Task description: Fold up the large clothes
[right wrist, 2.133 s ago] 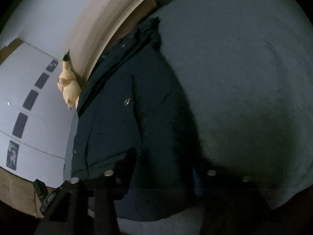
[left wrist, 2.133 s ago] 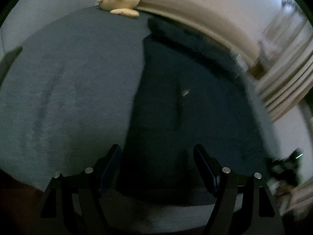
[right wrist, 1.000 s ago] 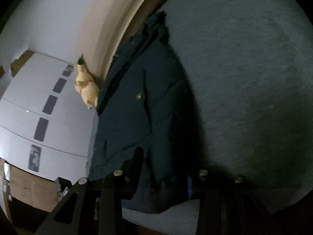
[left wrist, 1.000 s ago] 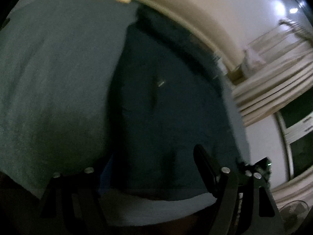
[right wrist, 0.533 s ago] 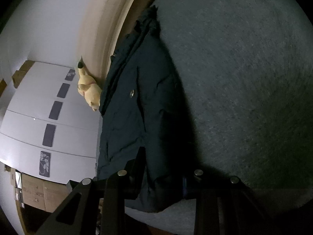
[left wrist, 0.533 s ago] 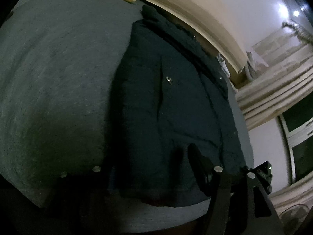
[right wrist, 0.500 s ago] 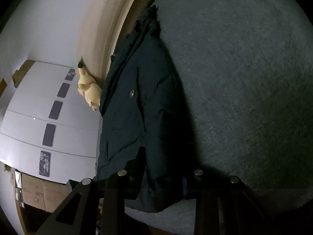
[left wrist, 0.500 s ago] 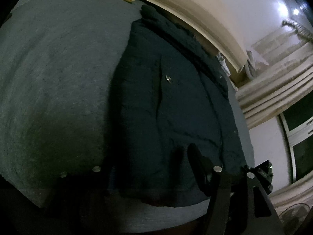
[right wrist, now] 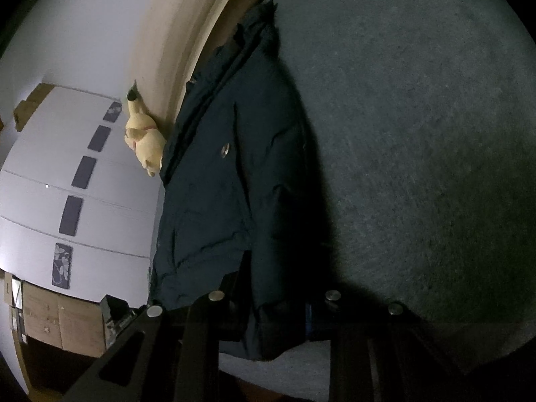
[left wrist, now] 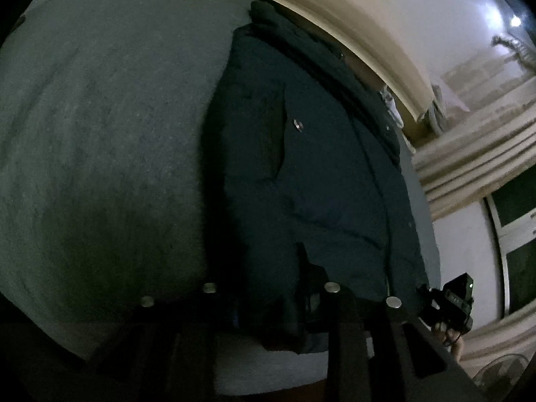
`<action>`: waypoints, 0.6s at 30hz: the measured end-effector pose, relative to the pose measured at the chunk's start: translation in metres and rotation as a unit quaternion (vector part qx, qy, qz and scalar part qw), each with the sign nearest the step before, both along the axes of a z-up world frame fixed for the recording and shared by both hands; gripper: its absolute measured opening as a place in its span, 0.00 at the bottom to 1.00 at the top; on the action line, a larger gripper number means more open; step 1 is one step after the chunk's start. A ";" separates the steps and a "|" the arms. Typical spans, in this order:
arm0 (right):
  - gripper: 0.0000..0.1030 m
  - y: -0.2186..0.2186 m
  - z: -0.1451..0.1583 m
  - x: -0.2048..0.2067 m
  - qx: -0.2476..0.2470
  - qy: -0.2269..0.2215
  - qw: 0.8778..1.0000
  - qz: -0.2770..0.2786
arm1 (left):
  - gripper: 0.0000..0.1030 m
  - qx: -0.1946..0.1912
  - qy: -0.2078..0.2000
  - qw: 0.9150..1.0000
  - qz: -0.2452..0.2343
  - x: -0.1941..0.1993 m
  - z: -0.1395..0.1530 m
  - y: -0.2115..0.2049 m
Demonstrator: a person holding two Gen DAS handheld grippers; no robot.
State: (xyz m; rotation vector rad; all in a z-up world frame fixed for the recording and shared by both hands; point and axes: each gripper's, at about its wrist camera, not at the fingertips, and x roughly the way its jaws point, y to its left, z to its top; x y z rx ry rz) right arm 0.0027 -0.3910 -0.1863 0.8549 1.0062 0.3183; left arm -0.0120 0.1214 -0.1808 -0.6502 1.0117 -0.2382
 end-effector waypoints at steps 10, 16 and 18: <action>0.15 0.009 0.008 0.001 -0.041 -0.006 0.999 0.010 | 0.20 0.064 -0.003 0.998 -0.010 0.002 0.012 -0.019; 0.12 0.019 0.018 -0.006 -0.069 -0.010 0.997 0.018 | 0.18 0.086 -0.016 0.996 -0.009 -0.009 0.021 -0.022; 0.12 0.021 0.019 -0.013 -0.072 -0.011 0.997 0.020 | 0.18 0.090 -0.020 0.996 -0.011 -0.015 0.023 -0.021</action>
